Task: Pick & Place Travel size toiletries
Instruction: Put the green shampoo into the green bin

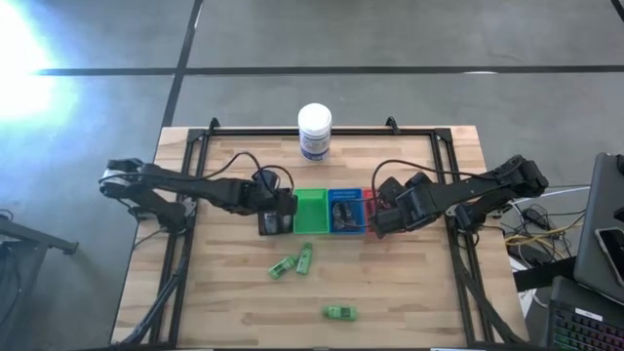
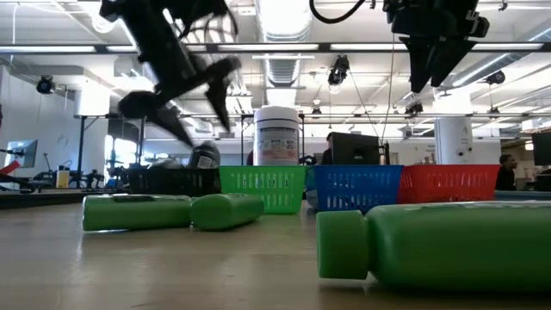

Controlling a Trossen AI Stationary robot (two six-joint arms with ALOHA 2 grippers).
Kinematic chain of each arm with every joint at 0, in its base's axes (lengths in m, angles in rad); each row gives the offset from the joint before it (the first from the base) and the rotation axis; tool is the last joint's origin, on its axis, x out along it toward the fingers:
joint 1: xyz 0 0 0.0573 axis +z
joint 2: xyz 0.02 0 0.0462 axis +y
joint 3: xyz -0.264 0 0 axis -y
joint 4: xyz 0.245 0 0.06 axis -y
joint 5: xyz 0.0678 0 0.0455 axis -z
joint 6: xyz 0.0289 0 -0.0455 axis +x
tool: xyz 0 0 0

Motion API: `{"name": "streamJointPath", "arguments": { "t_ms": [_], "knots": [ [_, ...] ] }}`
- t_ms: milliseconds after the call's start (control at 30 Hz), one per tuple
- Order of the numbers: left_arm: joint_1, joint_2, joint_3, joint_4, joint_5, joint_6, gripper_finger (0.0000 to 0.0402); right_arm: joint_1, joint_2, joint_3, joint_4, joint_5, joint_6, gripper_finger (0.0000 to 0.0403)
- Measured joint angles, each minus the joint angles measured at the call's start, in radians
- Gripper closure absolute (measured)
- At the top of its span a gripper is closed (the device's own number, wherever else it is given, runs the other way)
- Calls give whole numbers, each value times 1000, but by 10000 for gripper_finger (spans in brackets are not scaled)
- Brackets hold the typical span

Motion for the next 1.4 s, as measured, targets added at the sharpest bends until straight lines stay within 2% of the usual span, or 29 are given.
{"name": "streamJointPath", "arguments": {
  "t_ms": [100, 200, 267, 400, 600, 867, 1100, 1233, 1400],
  "knots": [
    [-39, -5, 58, 54, 28, 195, 78, 1, -1, 0, 0, -23, -4, 60],
    [-107, 4, 120, 85, 166, 507, 83, 4, -2, 0, 0, -26, -16, 53],
    [-161, 28, 146, 24, 226, 589, 85, 4, -2, 0, 1, -27, -19, 49],
    [-259, 115, 164, -135, 252, 542, 85, 4, -2, -1, 1, -28, -23, 52],
    [-349, 277, 208, -132, 251, 418, 85, 4, -2, -2, 1, -29, -28, 67],
    [-369, 470, 332, -149, 245, 412, 85, 4, -2, -2, 0, -33, -31, 73],
    [-370, 514, 344, -215, 242, 410, 90, 7, -2, -2, -4, -41, -31, 54],
    [-370, 501, 339, -228, 247, 431, 122, 7, -2, -3, -5, -41, -31, 49],
    [-366, 495, 341, -247, 257, 457, 200, 7, -2, -3, -5, -40, -46, 62]
  ]
}}
